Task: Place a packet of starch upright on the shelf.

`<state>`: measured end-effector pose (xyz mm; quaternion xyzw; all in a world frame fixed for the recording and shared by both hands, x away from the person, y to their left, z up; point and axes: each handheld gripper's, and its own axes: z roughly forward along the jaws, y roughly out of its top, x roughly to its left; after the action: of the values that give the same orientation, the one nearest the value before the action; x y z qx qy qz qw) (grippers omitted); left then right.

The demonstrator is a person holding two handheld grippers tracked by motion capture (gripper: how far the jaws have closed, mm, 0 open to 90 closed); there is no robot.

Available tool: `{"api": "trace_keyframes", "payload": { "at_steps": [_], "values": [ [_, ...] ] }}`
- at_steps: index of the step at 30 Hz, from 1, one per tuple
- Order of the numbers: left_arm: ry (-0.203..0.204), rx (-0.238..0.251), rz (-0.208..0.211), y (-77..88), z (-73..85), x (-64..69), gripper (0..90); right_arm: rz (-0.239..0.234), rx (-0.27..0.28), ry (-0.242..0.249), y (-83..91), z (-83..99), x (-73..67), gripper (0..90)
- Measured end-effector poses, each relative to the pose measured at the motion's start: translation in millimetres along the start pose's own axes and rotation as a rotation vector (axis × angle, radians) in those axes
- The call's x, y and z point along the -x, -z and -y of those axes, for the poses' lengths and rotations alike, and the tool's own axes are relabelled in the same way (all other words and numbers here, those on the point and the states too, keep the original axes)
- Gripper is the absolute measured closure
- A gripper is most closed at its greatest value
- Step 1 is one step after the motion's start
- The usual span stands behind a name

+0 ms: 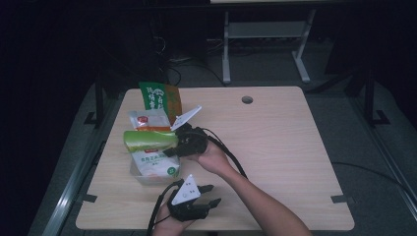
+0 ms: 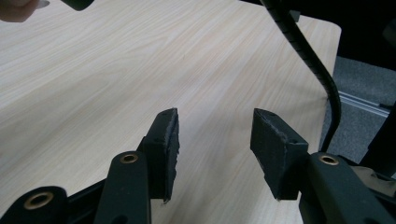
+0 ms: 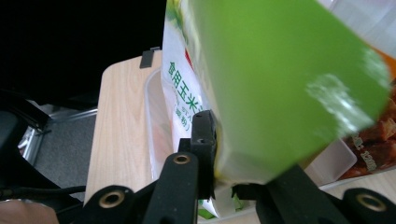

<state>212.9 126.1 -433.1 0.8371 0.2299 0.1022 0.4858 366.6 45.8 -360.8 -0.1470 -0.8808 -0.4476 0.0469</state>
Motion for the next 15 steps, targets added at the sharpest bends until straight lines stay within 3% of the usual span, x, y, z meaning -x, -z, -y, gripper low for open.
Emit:
{"api": "trace_keyframes", "payload": {
  "at_steps": [6,15],
  "values": [
    [0.007,-0.003,-0.005,-0.6,-0.3,-2.2,48.4,-0.014,0.04,-0.024,10.7,3.4,3.6,72.4],
    [0.014,-0.02,-0.011,-3.8,-0.7,-5.2,44.7,-0.005,0.076,-0.055,42.4,14.5,8.1,64.1]
  ]
}}
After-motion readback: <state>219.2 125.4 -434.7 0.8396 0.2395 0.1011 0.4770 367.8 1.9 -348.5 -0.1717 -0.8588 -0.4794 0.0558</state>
